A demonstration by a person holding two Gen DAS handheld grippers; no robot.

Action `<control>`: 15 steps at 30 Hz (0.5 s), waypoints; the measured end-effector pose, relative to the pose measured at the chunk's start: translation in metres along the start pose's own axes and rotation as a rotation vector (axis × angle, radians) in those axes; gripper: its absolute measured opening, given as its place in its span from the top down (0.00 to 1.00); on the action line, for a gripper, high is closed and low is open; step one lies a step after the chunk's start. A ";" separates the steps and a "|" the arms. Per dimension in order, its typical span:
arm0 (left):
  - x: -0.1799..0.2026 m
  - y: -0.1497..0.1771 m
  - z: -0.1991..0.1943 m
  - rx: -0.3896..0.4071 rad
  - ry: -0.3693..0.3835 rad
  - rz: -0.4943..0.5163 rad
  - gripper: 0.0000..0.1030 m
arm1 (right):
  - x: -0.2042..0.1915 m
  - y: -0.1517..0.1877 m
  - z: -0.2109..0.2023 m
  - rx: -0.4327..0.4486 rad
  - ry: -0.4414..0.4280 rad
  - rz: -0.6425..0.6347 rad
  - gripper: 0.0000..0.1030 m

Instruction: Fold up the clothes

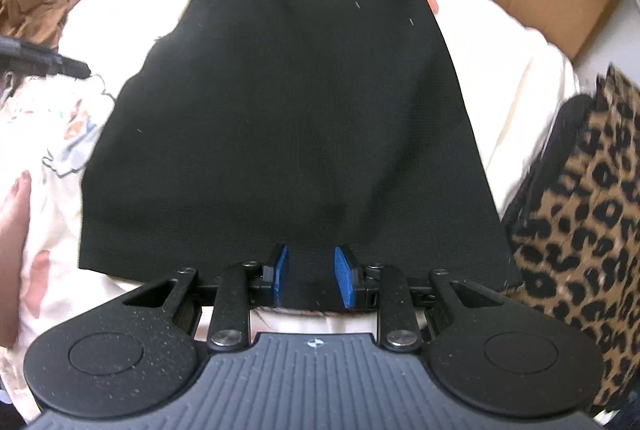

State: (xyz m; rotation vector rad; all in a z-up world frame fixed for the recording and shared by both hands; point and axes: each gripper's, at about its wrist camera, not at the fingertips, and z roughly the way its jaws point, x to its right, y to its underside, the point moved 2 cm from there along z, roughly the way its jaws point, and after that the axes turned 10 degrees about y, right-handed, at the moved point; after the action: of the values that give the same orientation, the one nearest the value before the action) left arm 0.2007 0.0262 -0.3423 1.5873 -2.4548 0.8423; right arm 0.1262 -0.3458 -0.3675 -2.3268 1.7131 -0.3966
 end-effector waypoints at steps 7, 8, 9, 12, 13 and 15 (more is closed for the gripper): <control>0.025 0.036 0.016 -0.074 0.128 -0.001 0.71 | -0.023 -0.017 -0.022 0.068 -0.045 0.042 0.68; 0.029 0.040 0.017 -0.081 0.146 0.004 0.71 | -0.029 -0.017 -0.021 0.072 -0.055 0.041 0.68; 0.031 0.042 0.019 -0.089 0.163 0.004 0.71 | -0.034 -0.016 -0.020 0.074 -0.066 0.040 0.68; 0.033 0.047 0.027 -0.132 0.234 -0.029 0.71 | -0.049 -0.013 -0.010 0.070 -0.108 0.031 0.68; 0.034 0.049 0.030 -0.145 0.257 -0.036 0.71 | -0.054 -0.012 -0.006 0.067 -0.125 0.027 0.68; 0.034 0.050 0.033 -0.149 0.296 -0.040 0.70 | -0.063 -0.009 0.000 0.066 -0.154 0.010 0.68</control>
State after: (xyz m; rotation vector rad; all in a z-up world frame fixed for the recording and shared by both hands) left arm 0.1484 -0.0028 -0.3776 1.3485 -2.2153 0.8021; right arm 0.1168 -0.2828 -0.3696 -2.2386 1.6136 -0.2603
